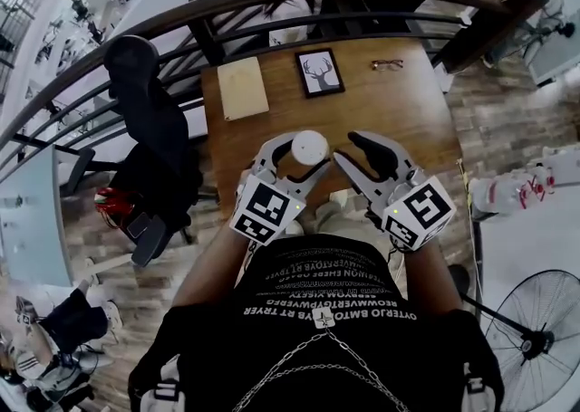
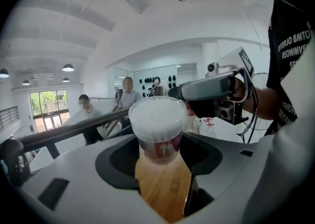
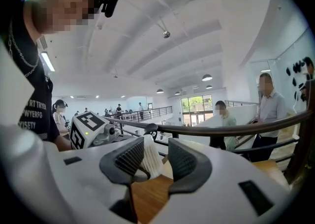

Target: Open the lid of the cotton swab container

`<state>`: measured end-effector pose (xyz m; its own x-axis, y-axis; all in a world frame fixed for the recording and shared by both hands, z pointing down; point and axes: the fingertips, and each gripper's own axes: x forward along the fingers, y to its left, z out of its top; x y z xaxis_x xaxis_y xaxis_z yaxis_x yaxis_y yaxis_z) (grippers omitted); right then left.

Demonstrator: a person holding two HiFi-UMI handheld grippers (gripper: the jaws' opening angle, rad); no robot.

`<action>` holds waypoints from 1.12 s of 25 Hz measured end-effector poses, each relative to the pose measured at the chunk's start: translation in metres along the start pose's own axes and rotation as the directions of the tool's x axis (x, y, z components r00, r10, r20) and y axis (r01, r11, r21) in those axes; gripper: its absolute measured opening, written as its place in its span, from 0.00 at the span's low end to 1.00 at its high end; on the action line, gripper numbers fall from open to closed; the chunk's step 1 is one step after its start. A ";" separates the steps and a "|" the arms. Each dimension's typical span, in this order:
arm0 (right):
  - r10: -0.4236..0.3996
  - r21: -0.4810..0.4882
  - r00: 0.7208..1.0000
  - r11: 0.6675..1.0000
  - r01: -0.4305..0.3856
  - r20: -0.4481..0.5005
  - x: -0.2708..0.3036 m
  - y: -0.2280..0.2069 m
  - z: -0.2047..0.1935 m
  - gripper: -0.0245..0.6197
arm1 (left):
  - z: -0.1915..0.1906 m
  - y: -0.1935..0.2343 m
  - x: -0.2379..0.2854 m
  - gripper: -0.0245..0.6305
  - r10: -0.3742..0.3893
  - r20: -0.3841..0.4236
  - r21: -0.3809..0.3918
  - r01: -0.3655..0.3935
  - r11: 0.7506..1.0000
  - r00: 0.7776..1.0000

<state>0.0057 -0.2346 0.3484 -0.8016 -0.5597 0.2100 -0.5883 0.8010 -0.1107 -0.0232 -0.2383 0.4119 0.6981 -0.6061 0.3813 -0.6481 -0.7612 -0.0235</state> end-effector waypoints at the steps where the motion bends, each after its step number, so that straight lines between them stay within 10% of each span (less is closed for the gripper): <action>1: 0.013 -0.008 1.000 1.000 -0.013 -0.002 0.001 0.005 0.001 0.29 | 0.000 -0.001 -0.003 0.45 0.002 -0.003 0.001 -0.002 1.000 1.000; 15: 0.205 -0.095 0.974 0.972 -0.213 -0.093 0.021 0.063 0.012 0.49 | 0.002 -0.015 -0.024 0.45 0.001 -0.045 0.034 0.001 0.999 0.999; 28: 0.106 -0.218 0.959 0.962 -0.166 -0.261 0.043 0.068 -0.016 0.48 | -0.010 -0.021 -0.027 0.45 -0.027 -0.126 0.058 0.034 0.998 0.992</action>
<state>-0.0672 -0.2005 0.3655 -0.8037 -0.3966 0.4436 -0.4099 0.9094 0.0705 -0.0319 -0.2035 0.4116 0.6714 -0.5515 0.4950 -0.6048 -0.7938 -0.0640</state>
